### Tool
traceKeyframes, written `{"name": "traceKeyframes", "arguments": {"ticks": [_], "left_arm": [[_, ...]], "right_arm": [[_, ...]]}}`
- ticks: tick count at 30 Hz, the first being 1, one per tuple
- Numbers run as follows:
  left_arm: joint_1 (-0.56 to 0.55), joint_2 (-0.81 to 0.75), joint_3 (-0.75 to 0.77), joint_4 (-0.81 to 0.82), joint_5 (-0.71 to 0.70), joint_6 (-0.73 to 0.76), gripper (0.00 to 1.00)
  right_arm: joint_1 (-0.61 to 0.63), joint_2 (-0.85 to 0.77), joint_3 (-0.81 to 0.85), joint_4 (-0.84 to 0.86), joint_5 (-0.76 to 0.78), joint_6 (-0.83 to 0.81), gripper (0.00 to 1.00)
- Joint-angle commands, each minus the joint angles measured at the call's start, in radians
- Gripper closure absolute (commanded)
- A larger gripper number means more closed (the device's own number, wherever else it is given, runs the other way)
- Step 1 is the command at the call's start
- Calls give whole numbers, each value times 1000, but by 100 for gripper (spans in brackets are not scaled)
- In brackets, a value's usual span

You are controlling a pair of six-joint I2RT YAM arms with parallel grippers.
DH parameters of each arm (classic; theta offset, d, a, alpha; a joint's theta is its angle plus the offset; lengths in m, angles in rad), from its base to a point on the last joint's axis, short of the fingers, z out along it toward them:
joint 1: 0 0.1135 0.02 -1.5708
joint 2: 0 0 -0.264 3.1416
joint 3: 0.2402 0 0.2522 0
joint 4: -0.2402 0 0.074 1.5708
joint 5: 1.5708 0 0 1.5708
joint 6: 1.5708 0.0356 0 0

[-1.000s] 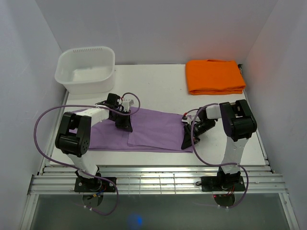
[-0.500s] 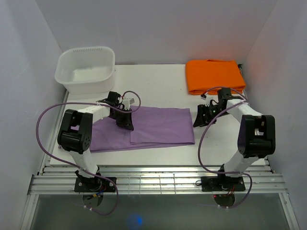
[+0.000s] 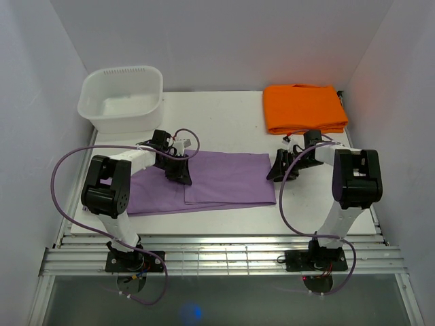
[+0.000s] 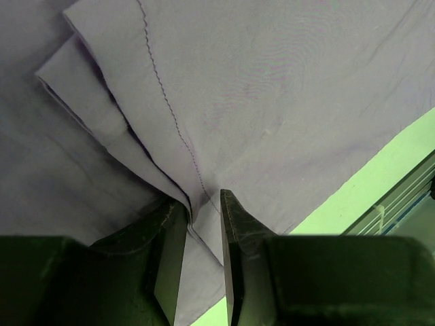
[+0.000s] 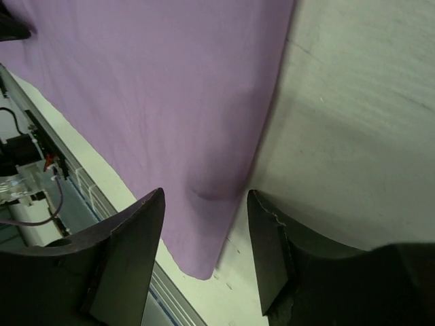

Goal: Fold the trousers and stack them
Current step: Fold the trousers

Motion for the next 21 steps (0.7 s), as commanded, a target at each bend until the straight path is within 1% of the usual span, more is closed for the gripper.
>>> {"name": "traceKeyframes", "arguments": {"ticks": [1, 4, 6, 8, 9, 10, 11, 14, 15, 18, 19, 21], "left_arm": [[9, -9, -15, -27, -46, 17, 62], [10, -6, -12, -26, -48, 17, 62], [12, -3, -9, -24, -46, 18, 62], [12, 2, -7, -24, -41, 18, 62], [13, 2, -6, -26, -41, 17, 61], [15, 2, -1, -29, -38, 17, 61], [17, -3, 2, -32, -35, 17, 58], [35, -43, 17, -58, -23, 25, 49], [44, -60, 24, -78, -21, 60, 39], [102, -147, 47, -124, 12, 95, 19], [142, -165, 56, -140, 41, 106, 15], [184, -220, 80, -200, 73, 135, 12]], "right_arm": [[28, 104, -18, 107, 75, 28, 41], [36, 121, -2, 121, 58, 50, 43], [36, 139, 24, 110, 50, 53, 47], [37, 149, 36, 96, 49, 46, 60], [34, 146, 38, 95, 50, 42, 68], [33, 140, 38, 93, 50, 41, 86], [28, 133, 38, 89, 53, 38, 92], [-2, 81, 38, 41, 66, -3, 92], [-27, 45, 38, 11, 75, -37, 92], [-119, -23, 51, -81, 101, -102, 92], [-133, -35, 62, -105, 107, -147, 92], [-183, -75, 68, -143, 125, -187, 92]]}}
